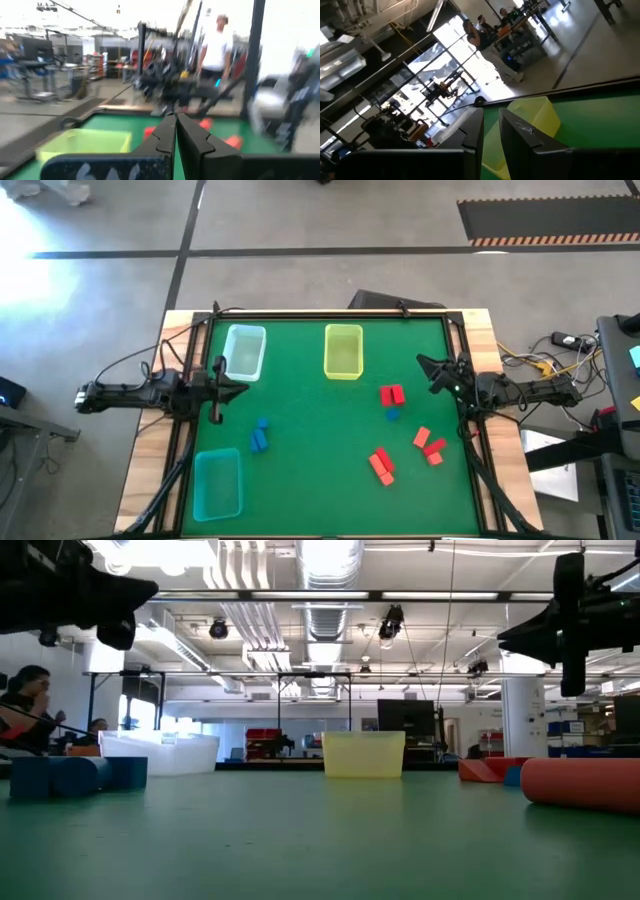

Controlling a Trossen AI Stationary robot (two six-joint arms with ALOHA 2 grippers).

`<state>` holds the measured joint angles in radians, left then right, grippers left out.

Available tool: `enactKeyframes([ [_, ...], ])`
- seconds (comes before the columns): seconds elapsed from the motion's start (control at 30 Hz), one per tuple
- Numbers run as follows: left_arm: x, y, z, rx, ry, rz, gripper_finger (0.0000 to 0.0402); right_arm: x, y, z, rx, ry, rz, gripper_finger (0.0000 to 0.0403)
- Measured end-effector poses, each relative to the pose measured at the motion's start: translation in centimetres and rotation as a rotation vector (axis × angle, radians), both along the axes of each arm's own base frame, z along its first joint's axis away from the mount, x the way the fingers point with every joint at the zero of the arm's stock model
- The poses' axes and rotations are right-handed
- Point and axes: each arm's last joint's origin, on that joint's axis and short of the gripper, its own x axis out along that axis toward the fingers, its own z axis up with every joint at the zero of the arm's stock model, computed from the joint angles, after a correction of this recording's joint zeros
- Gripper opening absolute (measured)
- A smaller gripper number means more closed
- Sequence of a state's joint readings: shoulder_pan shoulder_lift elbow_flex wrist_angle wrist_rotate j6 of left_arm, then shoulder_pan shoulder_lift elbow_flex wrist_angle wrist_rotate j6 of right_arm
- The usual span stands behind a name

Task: Sort & place blocks by color
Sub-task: Put the blue block into the yellow bin

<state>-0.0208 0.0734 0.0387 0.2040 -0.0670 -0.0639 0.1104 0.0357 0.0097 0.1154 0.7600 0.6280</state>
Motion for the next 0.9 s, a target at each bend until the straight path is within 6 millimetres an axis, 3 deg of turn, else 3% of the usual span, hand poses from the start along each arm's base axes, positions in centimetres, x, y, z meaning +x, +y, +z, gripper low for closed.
enactKeyframes([
  [0.3, -0.4, 0.0, 1.5, -0.121, -0.167, -0.027, 0.0000, 0.0, 0.0, 0.0, 0.001, -0.002, 0.000, 0.0050],
  [0.63, -0.8, 0.8, 2.5, -0.536, -0.352, 0.116, 0.0000, 0.0, 0.0, 0.0, 0.000, -0.002, 0.000, 0.0050],
  [0.9, -0.2, 0.6, 2.6, -0.570, -0.342, 0.030, 0.0000, 0.0, 0.0, 0.0, -0.019, 0.012, -0.001, 0.0050],
])
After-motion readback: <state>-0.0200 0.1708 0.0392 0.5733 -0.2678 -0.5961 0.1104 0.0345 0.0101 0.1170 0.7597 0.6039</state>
